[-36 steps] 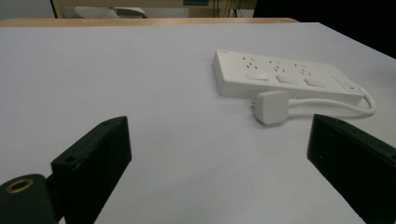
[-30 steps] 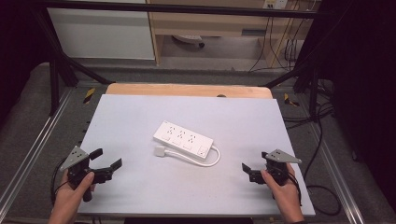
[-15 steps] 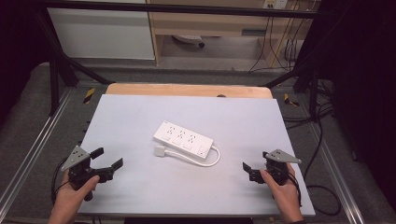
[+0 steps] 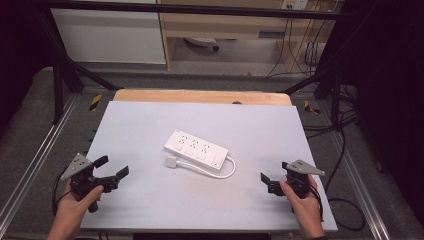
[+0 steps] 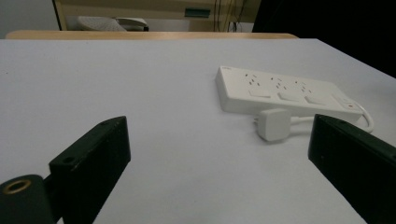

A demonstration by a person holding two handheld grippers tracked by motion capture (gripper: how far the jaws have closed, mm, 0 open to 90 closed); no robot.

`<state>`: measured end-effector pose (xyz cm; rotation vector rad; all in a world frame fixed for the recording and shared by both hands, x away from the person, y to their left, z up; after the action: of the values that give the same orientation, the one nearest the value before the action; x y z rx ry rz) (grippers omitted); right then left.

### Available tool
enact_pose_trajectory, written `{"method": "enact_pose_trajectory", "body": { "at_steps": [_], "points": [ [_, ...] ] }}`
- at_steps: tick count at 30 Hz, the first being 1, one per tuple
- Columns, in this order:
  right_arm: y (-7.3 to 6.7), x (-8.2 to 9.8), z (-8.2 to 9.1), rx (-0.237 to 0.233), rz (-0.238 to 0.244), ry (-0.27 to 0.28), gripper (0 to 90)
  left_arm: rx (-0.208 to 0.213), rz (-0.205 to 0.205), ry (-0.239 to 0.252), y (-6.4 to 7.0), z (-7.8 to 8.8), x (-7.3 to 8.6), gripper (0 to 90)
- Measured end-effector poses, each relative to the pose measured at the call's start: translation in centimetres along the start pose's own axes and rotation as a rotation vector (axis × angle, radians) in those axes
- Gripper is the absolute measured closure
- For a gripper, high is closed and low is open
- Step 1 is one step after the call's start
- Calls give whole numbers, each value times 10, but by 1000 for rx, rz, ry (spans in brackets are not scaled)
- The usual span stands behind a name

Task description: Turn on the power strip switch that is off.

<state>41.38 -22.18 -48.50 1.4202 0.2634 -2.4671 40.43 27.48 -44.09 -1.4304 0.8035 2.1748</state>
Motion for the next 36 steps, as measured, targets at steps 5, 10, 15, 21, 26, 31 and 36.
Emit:
{"method": "enact_pose_trajectory", "body": {
  "at_steps": [5, 10, 15, 21, 26, 31, 36],
  "points": [
    [-1, 0, -2, -1, 0, -3, 43, 21, 2, 25, 5, -2, -11, 45],
    [-1, 1, -1, 3, -2, -1, 40, 18, -8, 24, 6, -6, -19, 45],
    [-1, 1, -3, -9, -16, -5, 40, 2, 29, 45, 4, -17, -32, 59],
    [-2, 1, -3, -8, -12, -6, 40, -7, 24, 79, 3, -25, -53, 61],
    [-1, 1, -3, -10, -21, -4, 39, 17, 4, 74, 6, -33, -61, 61],
    [0, 0, -2, -10, -29, 0, 38, 45, -34, 84, 12, -45, -70, 64],
    [1, -1, -2, -4, -30, 6, 37, 58, -49, 74, 18, -53, -76, 64]
  ]
}}
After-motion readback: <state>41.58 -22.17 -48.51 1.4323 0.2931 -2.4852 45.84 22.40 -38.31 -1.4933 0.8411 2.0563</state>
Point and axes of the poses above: each handheld gripper's, and its own axes: z roughly backward along the jaws, x roughly out of its underside, y roughly to its right, the point moved 9 cm from there along -z, roughly forward along the jaws, and after that the axes turned 10 degrees about x, right-handed, at the moved point
